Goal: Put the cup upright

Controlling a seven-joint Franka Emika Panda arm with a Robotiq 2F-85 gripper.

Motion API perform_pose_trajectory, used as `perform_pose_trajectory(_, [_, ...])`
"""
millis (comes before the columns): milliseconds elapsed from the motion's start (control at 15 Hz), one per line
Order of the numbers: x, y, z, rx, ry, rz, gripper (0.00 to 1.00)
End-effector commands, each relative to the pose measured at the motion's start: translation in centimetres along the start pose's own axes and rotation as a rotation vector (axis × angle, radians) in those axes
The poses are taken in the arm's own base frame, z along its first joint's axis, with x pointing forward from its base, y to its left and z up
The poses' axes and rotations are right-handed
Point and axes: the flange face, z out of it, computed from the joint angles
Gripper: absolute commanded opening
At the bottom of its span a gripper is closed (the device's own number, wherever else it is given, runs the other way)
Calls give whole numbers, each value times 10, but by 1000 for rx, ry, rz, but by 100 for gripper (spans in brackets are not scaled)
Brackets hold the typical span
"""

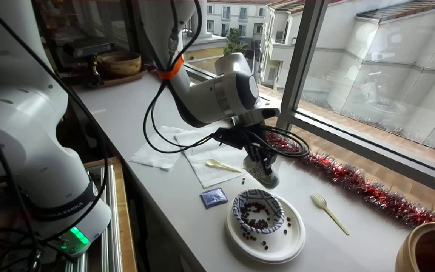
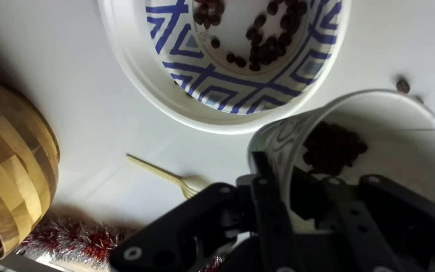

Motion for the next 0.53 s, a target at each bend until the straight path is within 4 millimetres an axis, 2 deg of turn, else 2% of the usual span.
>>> perform_pose_trajectory(0, [-8,21,-5,145,19,95,2])
perform_pose_trajectory(267, [-21,7,17,302,-5,172,2])
perform_pose_trajectory(467, [-8,-6,23,412,-5,205,2])
